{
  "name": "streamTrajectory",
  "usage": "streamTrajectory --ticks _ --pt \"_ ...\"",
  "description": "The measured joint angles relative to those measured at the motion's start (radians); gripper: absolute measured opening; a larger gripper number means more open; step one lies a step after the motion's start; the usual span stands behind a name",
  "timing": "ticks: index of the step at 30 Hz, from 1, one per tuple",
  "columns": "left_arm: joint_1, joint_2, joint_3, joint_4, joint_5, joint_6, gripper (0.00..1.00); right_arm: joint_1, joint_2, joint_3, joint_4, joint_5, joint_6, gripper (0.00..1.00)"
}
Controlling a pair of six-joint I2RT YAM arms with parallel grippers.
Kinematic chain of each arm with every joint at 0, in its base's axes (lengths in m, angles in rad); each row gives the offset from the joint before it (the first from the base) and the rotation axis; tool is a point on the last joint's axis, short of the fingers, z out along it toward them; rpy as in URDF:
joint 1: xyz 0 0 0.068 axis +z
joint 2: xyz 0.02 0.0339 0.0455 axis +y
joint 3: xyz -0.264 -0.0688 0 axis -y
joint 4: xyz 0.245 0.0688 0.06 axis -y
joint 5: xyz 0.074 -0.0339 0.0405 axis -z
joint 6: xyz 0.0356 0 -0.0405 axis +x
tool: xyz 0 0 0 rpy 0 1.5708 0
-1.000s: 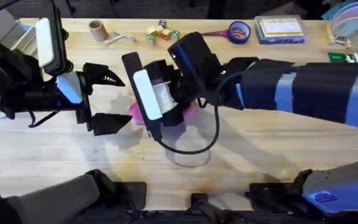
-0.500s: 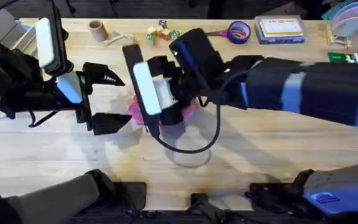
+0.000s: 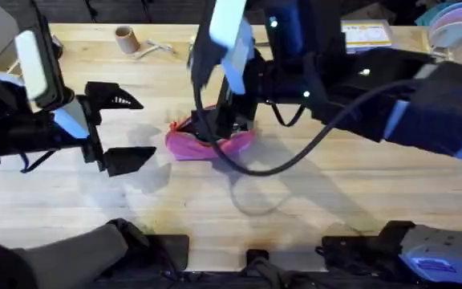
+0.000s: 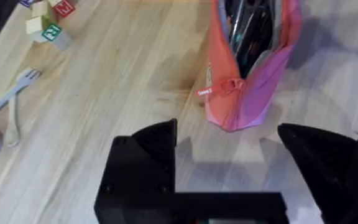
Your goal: Unzip the bag, pick up the pens from the table one at a time and place them inside, then zip the bag closed.
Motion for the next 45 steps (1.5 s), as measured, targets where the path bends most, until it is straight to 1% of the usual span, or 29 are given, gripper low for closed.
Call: streamTrajectory --ticks 5,9,15,20,21,23,26,29,30,31,40,45 --pt "0.044 0.006 0.0 0.007 0.0 0.077 0.993 0.0 -0.045 0.0 -0.062 0.032 0.167 0.998" --pt "0.055 0.043 0.0 0.055 0.0 0.114 0.993 0.0 -0.08 0.0 -0.139 0.041 0.244 0.998" --pt "0.056 0.13 0.0 0.1 0.007 0.118 0.993 0.0 -0.134 0.0 -0.245 0.048 0.336 0.996" --pt "0.056 0.174 0.0 0.113 0.039 0.118 0.993 0.0 -0.18 0.0 -0.32 0.048 0.37 0.997" --pt "0.056 0.194 0.0 0.113 0.059 0.118 0.994 0.0 -0.191 0.0 -0.356 0.048 0.377 0.997" --pt "0.052 0.208 0.0 0.112 0.069 0.118 0.994 0.0 -0.191 0.0 -0.37 0.048 0.384 0.997" --pt "0.033 0.23 0.0 0.115 0.08 0.118 0.994 0.0 -0.191 0.0 -0.376 0.048 0.401 0.998" --pt "0.003 0.26 0.0 0.115 0.083 0.118 0.994 0.0 -0.191 0.0 -0.377 0.048 0.408 0.998" --pt "-0.019 0.278 0.0 0.115 0.082 0.118 0.993 0.0 -0.191 0.0 -0.394 0.048 0.411 0.998" --pt "-0.023 0.279 0.0 0.113 0.082 0.118 0.993 0.0 -0.191 0.0 -0.4 0.048 0.411 0.998" --pt "-0.028 0.279 0.001 0.093 0.07 0.118 0.993 0.0 -0.186 0.0 -0.4 0.047 0.388 0.998" --pt "-0.028 0.279 0.001 0.089 0.068 0.118 0.993 0.0 -0.186 0.0 -0.382 0.047 0.425 0.998"
